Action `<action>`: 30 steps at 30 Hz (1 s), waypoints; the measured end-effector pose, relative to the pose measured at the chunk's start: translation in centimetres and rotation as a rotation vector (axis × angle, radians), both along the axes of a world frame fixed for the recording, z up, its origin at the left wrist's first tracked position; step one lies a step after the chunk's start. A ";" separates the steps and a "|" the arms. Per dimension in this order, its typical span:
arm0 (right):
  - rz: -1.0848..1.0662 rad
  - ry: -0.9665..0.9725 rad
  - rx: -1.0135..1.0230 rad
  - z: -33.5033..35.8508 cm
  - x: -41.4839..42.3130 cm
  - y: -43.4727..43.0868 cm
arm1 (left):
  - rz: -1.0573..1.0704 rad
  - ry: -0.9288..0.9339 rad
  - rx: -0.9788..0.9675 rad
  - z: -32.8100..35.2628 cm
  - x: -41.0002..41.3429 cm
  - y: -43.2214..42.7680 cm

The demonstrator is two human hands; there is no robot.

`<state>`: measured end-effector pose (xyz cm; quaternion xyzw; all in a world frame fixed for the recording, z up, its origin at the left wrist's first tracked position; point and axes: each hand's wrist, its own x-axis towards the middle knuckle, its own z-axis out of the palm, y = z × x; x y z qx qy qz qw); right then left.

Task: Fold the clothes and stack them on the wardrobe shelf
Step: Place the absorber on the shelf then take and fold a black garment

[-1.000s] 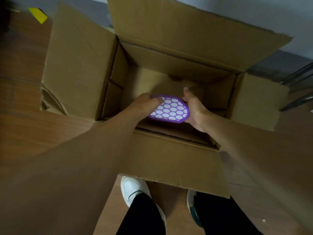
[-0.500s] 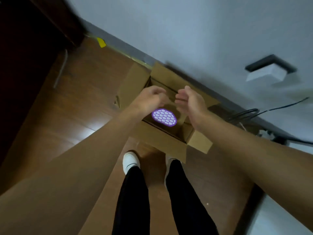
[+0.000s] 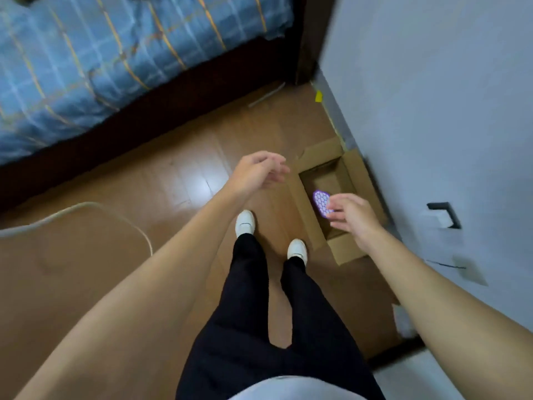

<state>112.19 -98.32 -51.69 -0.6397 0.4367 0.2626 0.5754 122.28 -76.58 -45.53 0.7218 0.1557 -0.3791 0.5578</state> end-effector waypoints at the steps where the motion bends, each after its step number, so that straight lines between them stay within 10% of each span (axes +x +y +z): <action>1: 0.026 0.030 -0.005 0.6 -0.9 0.5 | 0.066 -0.008 -0.005 1.2 -1.5 1.8; 21: 1.033 -0.227 0.293 17.0 -11.8 39.1 | 1.318 0.428 0.098 2.4 -54.1 24.9; 30: 1.472 -0.119 -0.024 12.3 -16.6 45.7 | 1.615 0.396 0.004 2.3 -60.9 30.4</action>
